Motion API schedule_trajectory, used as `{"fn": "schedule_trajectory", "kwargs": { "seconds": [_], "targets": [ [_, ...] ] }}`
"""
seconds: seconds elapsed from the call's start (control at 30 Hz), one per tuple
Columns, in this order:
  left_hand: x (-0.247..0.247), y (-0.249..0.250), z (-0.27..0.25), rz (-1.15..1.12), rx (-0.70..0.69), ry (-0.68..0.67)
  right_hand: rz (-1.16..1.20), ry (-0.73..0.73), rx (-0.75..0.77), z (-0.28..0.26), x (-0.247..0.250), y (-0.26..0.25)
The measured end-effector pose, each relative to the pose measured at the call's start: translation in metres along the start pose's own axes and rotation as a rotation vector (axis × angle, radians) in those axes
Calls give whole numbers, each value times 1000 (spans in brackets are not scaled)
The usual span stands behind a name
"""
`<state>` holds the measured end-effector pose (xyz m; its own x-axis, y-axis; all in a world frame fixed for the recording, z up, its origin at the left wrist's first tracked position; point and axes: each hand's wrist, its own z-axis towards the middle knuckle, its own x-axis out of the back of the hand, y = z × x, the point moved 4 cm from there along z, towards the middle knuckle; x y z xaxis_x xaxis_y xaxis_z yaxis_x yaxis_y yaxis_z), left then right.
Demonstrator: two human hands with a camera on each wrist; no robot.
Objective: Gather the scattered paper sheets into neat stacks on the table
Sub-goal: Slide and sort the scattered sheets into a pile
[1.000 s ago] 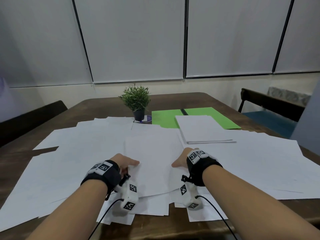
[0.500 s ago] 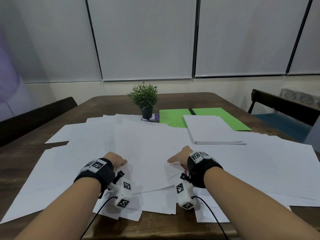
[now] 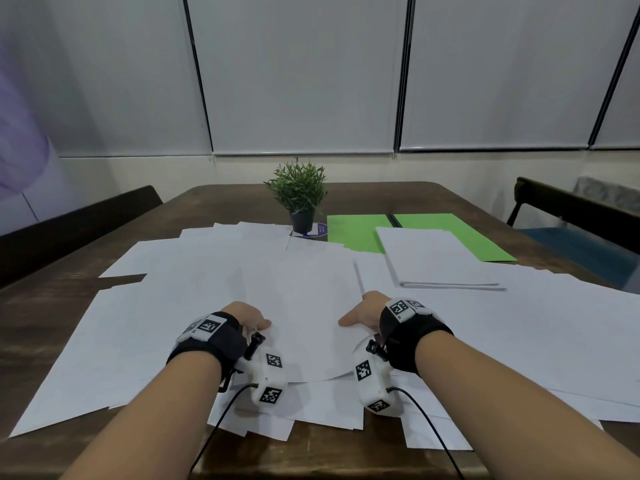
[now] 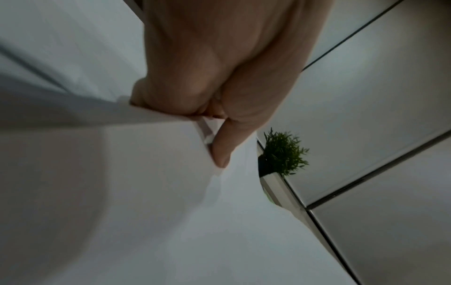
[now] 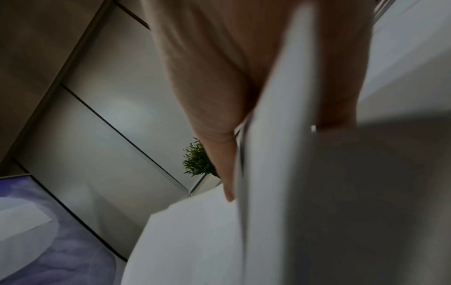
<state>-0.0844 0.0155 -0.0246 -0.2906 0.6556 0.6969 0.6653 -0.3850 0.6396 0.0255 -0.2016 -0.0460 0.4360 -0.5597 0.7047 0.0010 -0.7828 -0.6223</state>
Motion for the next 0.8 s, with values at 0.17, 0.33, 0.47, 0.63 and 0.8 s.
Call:
{"fn": "schedule_trajectory", "kwargs": {
  "seconds": [0.17, 0.33, 0.47, 0.63, 0.8],
  "targets": [
    [-11, -11, 14, -314, -202, -39, 179, 74, 159, -14, 15, -2],
    [9, 5, -6, -678, -457, 18, 270, 246, 328, -27, 39, -20],
    [36, 33, -26, -814, -651, 68, 420, 376, 445, -35, 58, -43],
    [59, 56, -43, -876, -772, 35, 710, 420, 528, -48, 85, -61],
    [66, 68, -51, -855, -746, 21, 783, 442, 559, -53, 95, -68]
  ]
}}
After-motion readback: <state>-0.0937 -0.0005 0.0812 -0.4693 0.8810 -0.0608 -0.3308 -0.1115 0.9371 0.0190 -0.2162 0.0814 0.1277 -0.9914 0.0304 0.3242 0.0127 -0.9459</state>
